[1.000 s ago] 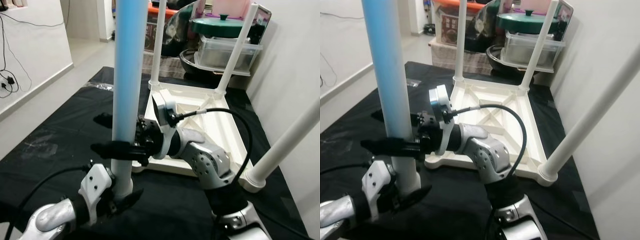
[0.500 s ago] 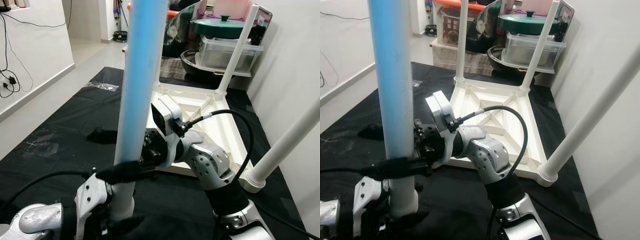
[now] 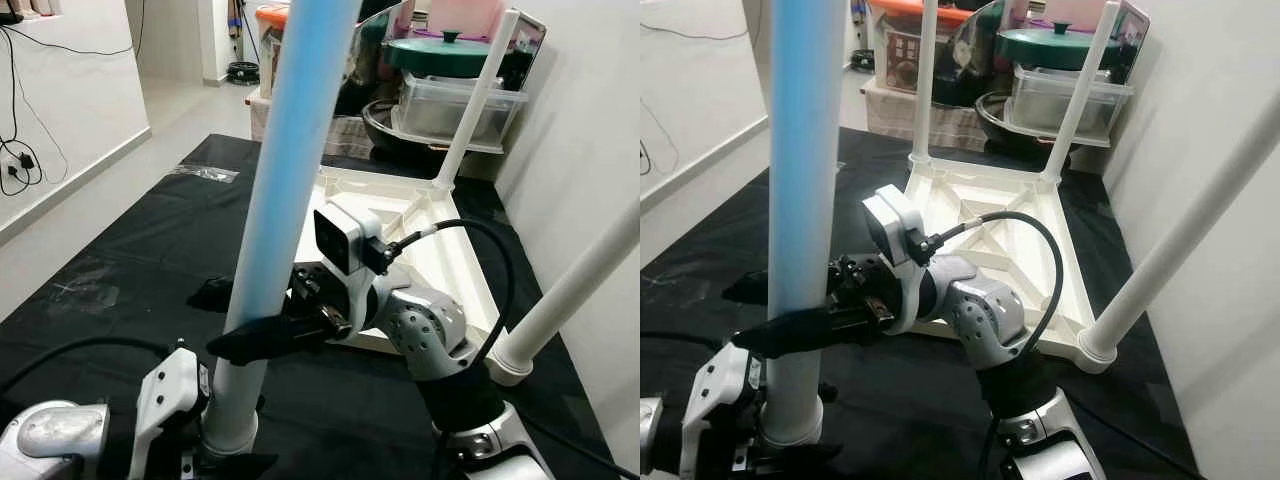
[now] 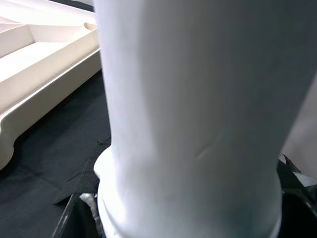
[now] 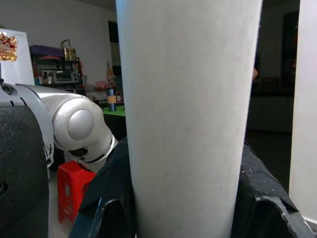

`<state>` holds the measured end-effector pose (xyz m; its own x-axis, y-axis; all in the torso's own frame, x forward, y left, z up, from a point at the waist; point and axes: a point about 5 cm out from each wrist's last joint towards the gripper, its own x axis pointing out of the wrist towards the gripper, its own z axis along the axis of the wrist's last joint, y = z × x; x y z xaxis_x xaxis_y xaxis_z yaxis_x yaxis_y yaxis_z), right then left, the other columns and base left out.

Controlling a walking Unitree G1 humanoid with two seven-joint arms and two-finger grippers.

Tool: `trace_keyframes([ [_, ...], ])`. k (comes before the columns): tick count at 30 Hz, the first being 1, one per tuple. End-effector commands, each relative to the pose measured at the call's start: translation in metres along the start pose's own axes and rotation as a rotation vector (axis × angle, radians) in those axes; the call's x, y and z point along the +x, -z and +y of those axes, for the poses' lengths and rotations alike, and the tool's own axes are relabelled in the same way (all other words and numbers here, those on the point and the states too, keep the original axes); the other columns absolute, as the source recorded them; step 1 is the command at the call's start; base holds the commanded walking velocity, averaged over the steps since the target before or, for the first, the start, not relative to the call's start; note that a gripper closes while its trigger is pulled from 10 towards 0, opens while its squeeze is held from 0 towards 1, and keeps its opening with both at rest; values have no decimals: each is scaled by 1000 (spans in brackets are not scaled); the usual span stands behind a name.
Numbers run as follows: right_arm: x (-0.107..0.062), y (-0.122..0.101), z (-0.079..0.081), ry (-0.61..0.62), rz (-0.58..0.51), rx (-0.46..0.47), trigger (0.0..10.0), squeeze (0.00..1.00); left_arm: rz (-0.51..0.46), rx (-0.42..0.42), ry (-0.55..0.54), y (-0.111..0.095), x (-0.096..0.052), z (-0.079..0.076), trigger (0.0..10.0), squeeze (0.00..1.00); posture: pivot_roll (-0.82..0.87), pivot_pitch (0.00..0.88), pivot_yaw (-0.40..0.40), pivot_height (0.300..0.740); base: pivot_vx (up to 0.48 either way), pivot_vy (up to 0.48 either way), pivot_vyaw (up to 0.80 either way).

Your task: Building children table

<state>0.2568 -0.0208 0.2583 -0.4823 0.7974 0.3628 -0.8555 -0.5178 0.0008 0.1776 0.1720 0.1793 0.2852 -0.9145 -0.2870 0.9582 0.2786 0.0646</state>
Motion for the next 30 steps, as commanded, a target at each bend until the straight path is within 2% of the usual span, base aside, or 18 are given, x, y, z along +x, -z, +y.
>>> trace_keyframes([
  [1, -1, -3, 4, -24, -41, 11, 0, 0, 26, 13, -33, 0, -10, 8, 10000, 0, 129, 0, -91, 740, 0, 0, 0],
  [4, -3, -3, 4, -17, -51, 16, 0, 0, 15, 12, -54, -3, -13, 12, 10000, 0, 129, 0, -90, 740, 0, 0, 0],
  [8, -4, -4, 2, 4, -55, 14, 0, 0, -22, 69, -138, -8, -15, 21, 10000, 35, 127, 0, -89, 740, 0, 0, 0],
  [9, -6, -5, -1, 41, -58, 4, 0, 0, -30, 90, -209, -9, -17, 29, 10000, 1000, 127, 0, -90, 740, 0, 0, 0],
  [10, -8, -6, -6, 85, -63, -8, 0, 0, -34, 109, -285, -9, -19, 38, 10000, 1000, 127, 0, -90, 740, 0, 0, 0],
  [12, -11, -8, -10, 117, -66, -17, 0, 0, -44, 115, -314, -11, -22, 41, 10000, 1000, 126, 0, -92, 740, 0, 0, 0],
  [13, -17, -12, -18, 195, -56, -52, 0, 0, -69, 112, -349, -15, -27, 42, 10000, 1000, 126, 0, -92, 740, 0, 0, 0],
  [14, -17, -12, -18, 195, -56, -52, 0, 0, -69, 112, -349, -15, -27, 42, 10000, 1000, 126, 0, -92, 740, 0, 0, 0],
  [18, -32, -17, -34, 351, -9, -141, 0, 0, -100, 100, -405, -20, -33, 39, 10000, 1000, 125, 0, -96, 740, 0, 0, 0],
  [20, -36, -20, -36, 371, -4, -155, 0, 0, -91, 108, -428, -19, -35, 39, 10000, 1000, 139, 0, -107, 740, 0, 0, 0],
  [22, -48, -25, -41, 439, 27, -197, 0, 0, -45, 159, -533, -17, -40, 43, 10000, 1000, 142, 0, -108, 740, 0, 0, 0],
  [23, -48, -25, -41, 439, 27, -197, 0, 0, -45, 159, -533, -17, -40, 43, 10000, 1000, 142, 0, -108, 740, 0, 0, 0],
  [24, -59, -29, -51, 564, 49, -239, 0, 0, 23, 224, -674, -12, -44, 53, 10000, 1000, 151, 0, -115, 740, 0, 0, 0],
  [26, -59, -29, -51, 564, 49, -239, 0, 0, 23, 224, -674, -12, -44, 53, 10000, 1000, 151, 0, -115, 740, 0, 0, 0],
  [28, -67, -31, -62, 702, 62, -268, 0, 0, 42, 244, -746, -8, -42, 58, 10000, 984, 148, 0, -112, 740, 0, 0, 0],
  [29, -67, -31, -62, 702, 62, -268, 0, 0, 42, 244, -746, -8, -42, 58, 10000, 984, 148, 0, -112, 740, 0, 0, 0],
  [30, -72, -32, -69, 799, 69, -291, 0, 0, 38, 232, -774, -5, -36, 58, 10000, 0, 146, 0, -110, 740, 0, 0, 0],
])
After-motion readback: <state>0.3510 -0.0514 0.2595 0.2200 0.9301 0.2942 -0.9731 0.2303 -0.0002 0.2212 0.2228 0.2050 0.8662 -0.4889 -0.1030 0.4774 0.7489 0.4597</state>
